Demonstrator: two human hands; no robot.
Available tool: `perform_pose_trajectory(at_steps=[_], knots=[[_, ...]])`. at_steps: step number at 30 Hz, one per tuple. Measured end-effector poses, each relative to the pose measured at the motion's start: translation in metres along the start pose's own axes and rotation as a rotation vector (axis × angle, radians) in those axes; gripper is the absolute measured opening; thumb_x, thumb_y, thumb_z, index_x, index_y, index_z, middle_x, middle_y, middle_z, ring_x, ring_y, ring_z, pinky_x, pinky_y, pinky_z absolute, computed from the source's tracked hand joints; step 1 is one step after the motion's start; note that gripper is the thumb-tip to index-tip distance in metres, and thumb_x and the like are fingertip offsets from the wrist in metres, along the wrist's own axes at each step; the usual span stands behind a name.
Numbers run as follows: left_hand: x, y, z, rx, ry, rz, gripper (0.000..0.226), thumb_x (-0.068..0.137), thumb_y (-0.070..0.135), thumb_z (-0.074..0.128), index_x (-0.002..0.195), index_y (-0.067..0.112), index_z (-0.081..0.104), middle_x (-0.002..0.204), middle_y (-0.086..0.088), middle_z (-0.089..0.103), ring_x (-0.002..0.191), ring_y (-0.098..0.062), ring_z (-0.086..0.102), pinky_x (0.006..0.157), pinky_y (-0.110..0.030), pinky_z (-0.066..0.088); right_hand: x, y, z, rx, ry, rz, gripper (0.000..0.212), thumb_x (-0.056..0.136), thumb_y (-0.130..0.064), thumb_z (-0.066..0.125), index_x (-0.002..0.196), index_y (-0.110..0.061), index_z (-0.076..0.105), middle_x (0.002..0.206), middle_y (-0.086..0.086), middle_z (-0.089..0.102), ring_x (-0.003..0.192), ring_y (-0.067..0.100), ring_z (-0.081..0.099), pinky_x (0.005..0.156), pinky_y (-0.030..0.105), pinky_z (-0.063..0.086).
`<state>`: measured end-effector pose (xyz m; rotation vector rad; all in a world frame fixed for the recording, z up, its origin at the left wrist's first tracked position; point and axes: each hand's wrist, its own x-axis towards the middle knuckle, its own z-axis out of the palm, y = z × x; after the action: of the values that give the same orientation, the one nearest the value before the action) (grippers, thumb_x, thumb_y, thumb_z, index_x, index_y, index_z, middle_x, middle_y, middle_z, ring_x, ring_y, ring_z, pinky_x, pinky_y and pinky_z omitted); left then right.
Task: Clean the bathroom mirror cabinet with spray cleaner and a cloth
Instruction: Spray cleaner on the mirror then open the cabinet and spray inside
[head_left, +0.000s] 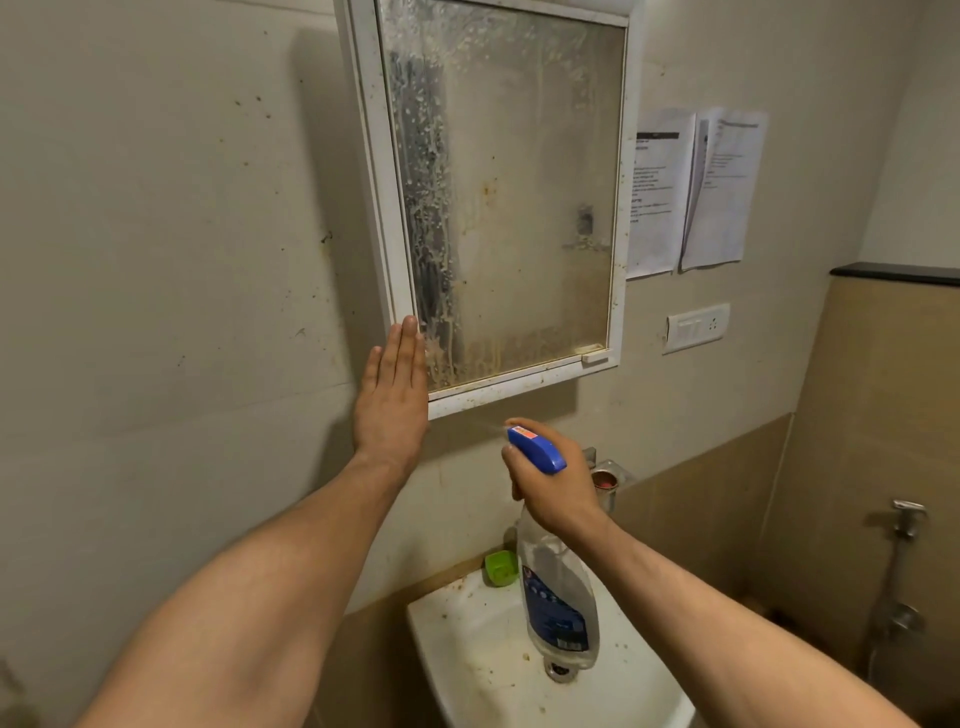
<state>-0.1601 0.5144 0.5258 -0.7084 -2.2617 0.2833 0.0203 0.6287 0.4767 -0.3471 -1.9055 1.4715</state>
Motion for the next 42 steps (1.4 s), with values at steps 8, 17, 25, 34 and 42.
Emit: perform_pose_trajectory(at_steps=[8,17,25,34,42], knots=[[-0.002,0.017,0.007,-0.074,0.067,0.092,0.123,0.092,0.070,0.053,0.156,-0.002,-0.024,0.160,-0.025,-0.038,0.151,-0.039,-0.032,0.127,-0.049,-0.010,-0.005,-0.003,-0.009,0.088,0.053,-0.032,0.032,0.098,-0.019,0.065,0.128,-0.030,0.058,0.106,0.006,0.070,0.087,0.012,0.072,0.068,0.012,0.054],[0.016,0.094,-0.020,-0.261,0.096,0.375,0.083,0.101,0.029,0.050,0.163,0.007,0.000,0.172,-0.015,-0.007,0.159,-0.029,-0.007,0.125,-0.041,-0.012,-0.007,0.021,-0.063,0.040,0.214,-0.023,0.045,0.098,-0.024,0.066,0.142,-0.019,0.055,0.123,0.006,0.067,0.109,0.018,0.068,0.092,0.033,0.059],[0.088,0.273,-0.077,-0.184,-0.134,0.312,0.077,0.096,0.032,0.053,0.160,0.004,0.021,0.171,-0.019,0.002,0.159,-0.032,0.001,0.129,-0.043,0.006,0.076,0.089,-0.214,0.143,0.055,-0.065,0.039,0.096,-0.025,0.069,0.134,-0.026,0.062,0.115,0.001,0.070,0.094,0.009,0.072,0.073,0.019,0.059],[0.084,0.313,-0.100,-0.335,-0.125,-0.072,0.048,0.089,0.027,0.057,0.130,0.003,0.054,0.144,-0.025,0.045,0.134,-0.039,0.042,0.114,-0.043,0.035,0.097,0.125,-0.271,0.192,-0.094,-0.141,0.037,0.095,-0.025,0.072,0.131,-0.025,0.066,0.115,-0.022,0.069,0.107,-0.001,0.066,0.095,0.029,0.057],[-0.005,0.329,-0.155,-0.432,0.173,-0.384,0.018,0.100,0.030,0.051,0.106,0.013,0.054,0.095,-0.006,0.056,0.086,-0.026,0.055,0.073,-0.034,0.042,0.083,0.094,-0.297,0.258,-0.301,-0.133,0.038,0.095,-0.028,0.071,0.133,-0.027,0.064,0.106,-0.031,0.066,0.101,-0.010,0.063,0.089,0.018,0.052]])
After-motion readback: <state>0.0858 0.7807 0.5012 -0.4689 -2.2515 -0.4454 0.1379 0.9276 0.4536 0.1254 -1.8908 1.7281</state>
